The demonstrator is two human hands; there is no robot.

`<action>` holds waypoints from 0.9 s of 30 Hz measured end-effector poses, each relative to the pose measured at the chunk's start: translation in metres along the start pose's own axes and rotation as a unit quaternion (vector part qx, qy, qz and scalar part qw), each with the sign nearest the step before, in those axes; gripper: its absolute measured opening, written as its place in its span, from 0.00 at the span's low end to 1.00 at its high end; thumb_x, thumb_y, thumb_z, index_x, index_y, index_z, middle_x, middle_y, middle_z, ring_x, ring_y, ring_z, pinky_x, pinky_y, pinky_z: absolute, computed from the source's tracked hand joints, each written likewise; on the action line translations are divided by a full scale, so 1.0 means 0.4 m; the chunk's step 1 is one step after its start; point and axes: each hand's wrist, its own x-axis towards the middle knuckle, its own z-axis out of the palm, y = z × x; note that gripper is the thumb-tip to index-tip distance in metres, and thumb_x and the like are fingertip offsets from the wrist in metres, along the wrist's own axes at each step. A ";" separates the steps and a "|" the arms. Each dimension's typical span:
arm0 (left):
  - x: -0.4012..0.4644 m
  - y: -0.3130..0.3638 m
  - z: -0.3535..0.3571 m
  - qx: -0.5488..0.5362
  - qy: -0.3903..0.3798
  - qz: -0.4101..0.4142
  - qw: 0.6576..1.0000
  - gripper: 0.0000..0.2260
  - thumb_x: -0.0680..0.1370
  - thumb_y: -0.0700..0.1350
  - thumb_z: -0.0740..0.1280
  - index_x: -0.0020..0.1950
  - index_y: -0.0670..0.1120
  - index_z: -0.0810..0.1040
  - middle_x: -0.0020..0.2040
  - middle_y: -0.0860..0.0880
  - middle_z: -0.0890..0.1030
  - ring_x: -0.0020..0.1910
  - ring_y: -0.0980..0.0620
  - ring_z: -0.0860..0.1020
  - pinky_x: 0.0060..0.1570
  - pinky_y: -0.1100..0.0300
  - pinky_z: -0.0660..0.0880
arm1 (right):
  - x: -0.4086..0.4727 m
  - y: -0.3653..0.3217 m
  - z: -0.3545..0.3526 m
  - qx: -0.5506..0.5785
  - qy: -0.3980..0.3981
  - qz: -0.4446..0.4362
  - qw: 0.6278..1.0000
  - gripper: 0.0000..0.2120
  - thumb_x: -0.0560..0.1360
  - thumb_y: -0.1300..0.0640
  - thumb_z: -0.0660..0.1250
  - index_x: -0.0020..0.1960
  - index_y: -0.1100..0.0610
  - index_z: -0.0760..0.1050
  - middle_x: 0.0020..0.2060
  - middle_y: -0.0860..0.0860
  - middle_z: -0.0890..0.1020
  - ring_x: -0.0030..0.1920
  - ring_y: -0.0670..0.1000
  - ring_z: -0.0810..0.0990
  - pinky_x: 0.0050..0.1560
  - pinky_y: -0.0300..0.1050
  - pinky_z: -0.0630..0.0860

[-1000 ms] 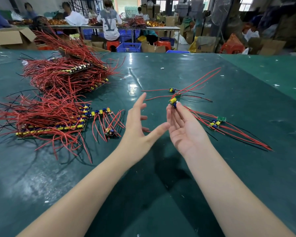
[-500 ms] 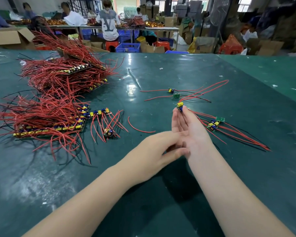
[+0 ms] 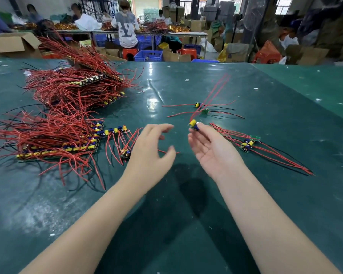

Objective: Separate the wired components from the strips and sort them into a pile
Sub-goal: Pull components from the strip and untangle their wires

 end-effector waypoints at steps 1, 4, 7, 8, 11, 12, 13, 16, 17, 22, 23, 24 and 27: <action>0.005 0.004 -0.005 -0.064 0.018 -0.046 0.997 0.17 0.74 0.37 0.69 0.62 0.47 0.75 0.55 0.52 0.76 0.51 0.57 0.76 0.50 0.65 0.74 | -0.003 0.006 0.003 -0.034 -0.019 0.005 0.999 0.04 0.75 0.63 0.69 0.42 0.61 0.81 0.36 0.55 0.85 0.33 0.48 0.83 0.35 0.36 0.80; 0.021 0.005 -0.012 -0.218 0.039 -0.130 0.967 0.11 0.76 0.41 0.69 0.58 0.48 0.79 0.52 0.52 0.81 0.45 0.62 0.79 0.47 0.71 0.74 | -0.010 0.025 0.011 -0.114 -0.071 -0.005 0.991 0.04 0.75 0.63 0.69 0.42 0.61 0.81 0.38 0.55 0.85 0.35 0.49 0.84 0.36 0.37 0.80; 0.021 0.004 -0.021 -0.242 0.058 -0.116 0.962 0.07 0.76 0.39 0.70 0.50 0.50 0.82 0.44 0.57 0.84 0.42 0.64 0.80 0.48 0.69 0.75 | -0.017 0.037 0.017 -0.158 -0.098 -0.022 0.982 0.03 0.75 0.64 0.69 0.46 0.63 0.81 0.40 0.55 0.86 0.37 0.51 0.85 0.37 0.38 0.80; 0.021 0.002 -0.023 -0.234 0.063 -0.108 0.964 0.06 0.76 0.38 0.70 0.48 0.49 0.82 0.41 0.58 0.84 0.40 0.65 0.80 0.46 0.71 0.74 | -0.019 0.039 0.018 -0.171 -0.104 -0.025 0.979 0.03 0.75 0.64 0.69 0.47 0.63 0.80 0.40 0.55 0.86 0.38 0.51 0.85 0.38 0.38 0.80; 0.023 -0.007 -0.023 -0.217 0.076 -0.105 0.968 0.05 0.75 0.38 0.71 0.46 0.47 0.84 0.37 0.57 0.84 0.37 0.63 0.81 0.43 0.70 0.76 | -0.021 0.041 0.016 -0.186 -0.110 -0.032 0.976 0.03 0.75 0.64 0.69 0.47 0.63 0.81 0.40 0.55 0.85 0.39 0.52 0.85 0.40 0.39 0.80; 0.023 -0.010 -0.023 -0.220 0.078 -0.110 0.966 0.05 0.75 0.38 0.71 0.45 0.48 0.84 0.36 0.56 0.84 0.37 0.61 0.81 0.44 0.68 0.77 | -0.021 0.041 0.017 -0.188 -0.110 -0.037 0.975 0.02 0.74 0.65 0.69 0.46 0.62 0.81 0.40 0.54 0.85 0.39 0.52 0.85 0.40 0.39 0.80; 0.024 -0.012 -0.022 -0.229 0.078 -0.116 0.963 0.05 0.75 0.38 0.71 0.44 0.48 0.83 0.36 0.55 0.84 0.37 0.60 0.81 0.45 0.66 0.79 | -0.022 0.042 0.018 -0.190 -0.110 -0.044 0.975 0.02 0.74 0.66 0.70 0.45 0.62 0.81 0.40 0.54 0.85 0.38 0.52 0.85 0.40 0.40 0.81; 0.023 -0.011 -0.016 -0.257 0.083 -0.128 0.954 0.05 0.76 0.36 0.70 0.45 0.44 0.83 0.38 0.52 0.84 0.36 0.59 0.82 0.43 0.66 0.79 | -0.024 0.046 0.018 -0.203 -0.105 -0.076 0.971 0.04 0.72 0.68 0.71 0.45 0.63 0.80 0.38 0.56 0.84 0.36 0.53 0.83 0.40 0.42 0.81; 0.022 -0.011 -0.014 -0.261 0.086 -0.131 0.953 0.04 0.76 0.35 0.69 0.45 0.44 0.82 0.38 0.51 0.84 0.36 0.59 0.82 0.41 0.66 0.79 | -0.025 0.048 0.019 -0.212 -0.103 -0.086 0.968 0.04 0.71 0.68 0.72 0.46 0.64 0.80 0.38 0.57 0.84 0.36 0.53 0.83 0.40 0.42 0.81; 0.025 -0.008 -0.014 -0.390 0.081 -0.209 0.893 0.05 0.78 0.34 0.66 0.45 0.42 0.80 0.38 0.47 0.84 0.37 0.54 0.82 0.41 0.64 0.79 | -0.026 0.047 0.022 -0.199 -0.111 -0.092 0.969 0.04 0.73 0.69 0.69 0.47 0.64 0.81 0.38 0.57 0.85 0.37 0.53 0.84 0.41 0.41 0.81; 0.027 -0.004 -0.017 -0.446 0.073 -0.232 0.861 0.05 0.78 0.34 0.65 0.46 0.41 0.79 0.37 0.47 0.84 0.36 0.54 0.82 0.40 0.65 0.79 | -0.026 0.044 0.022 -0.179 -0.121 -0.083 0.973 0.05 0.74 0.69 0.69 0.48 0.65 0.80 0.38 0.57 0.85 0.36 0.52 0.84 0.40 0.40 0.81; 0.029 -0.001 -0.020 -0.494 0.065 -0.253 0.829 0.04 0.78 0.35 0.64 0.46 0.40 0.79 0.36 0.47 0.84 0.36 0.54 0.82 0.39 0.66 0.79 | -0.026 0.041 0.023 -0.159 -0.133 -0.074 0.975 0.05 0.74 0.69 0.68 0.49 0.65 0.80 0.38 0.57 0.85 0.36 0.52 0.84 0.39 0.40 0.80; 0.033 0.004 -0.028 -0.557 0.038 -0.298 0.774 0.04 0.79 0.38 0.64 0.46 0.43 0.78 0.38 0.49 0.85 0.36 0.56 0.83 0.38 0.67 0.78 | -0.026 0.037 0.023 -0.114 -0.151 -0.048 0.981 0.06 0.75 0.69 0.67 0.48 0.63 0.81 0.39 0.56 0.85 0.37 0.51 0.84 0.38 0.38 0.80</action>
